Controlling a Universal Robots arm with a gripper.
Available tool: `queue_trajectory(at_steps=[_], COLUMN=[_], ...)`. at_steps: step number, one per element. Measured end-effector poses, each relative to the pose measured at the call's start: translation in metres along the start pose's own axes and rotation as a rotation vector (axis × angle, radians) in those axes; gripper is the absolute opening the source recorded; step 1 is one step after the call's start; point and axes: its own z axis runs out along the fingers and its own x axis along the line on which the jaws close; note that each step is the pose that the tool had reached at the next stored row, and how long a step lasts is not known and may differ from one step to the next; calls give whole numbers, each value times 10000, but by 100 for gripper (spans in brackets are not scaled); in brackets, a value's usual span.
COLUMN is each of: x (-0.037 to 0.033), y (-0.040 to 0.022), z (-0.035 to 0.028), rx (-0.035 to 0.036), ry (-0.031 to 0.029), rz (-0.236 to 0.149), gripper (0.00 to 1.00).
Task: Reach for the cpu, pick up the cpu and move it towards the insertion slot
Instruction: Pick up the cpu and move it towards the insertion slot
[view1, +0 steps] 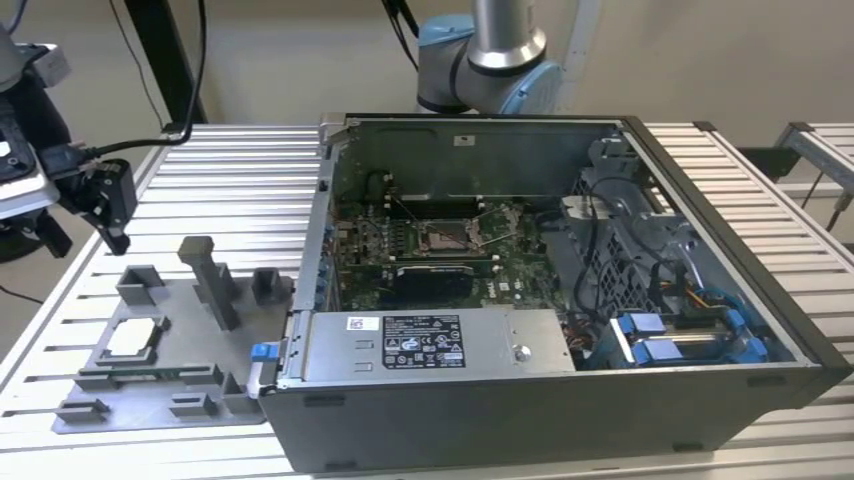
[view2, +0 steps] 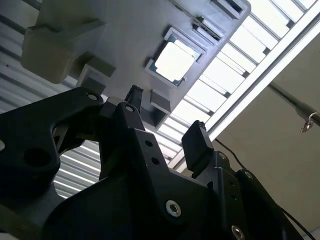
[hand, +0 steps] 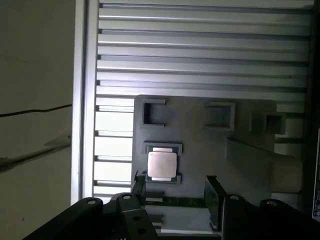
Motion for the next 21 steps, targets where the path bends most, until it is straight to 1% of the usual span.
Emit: queue_trajectory(at_steps=[21], x=[1], y=[-4], z=[104], rx=[1], ry=[2], rz=[0], gripper=[100])
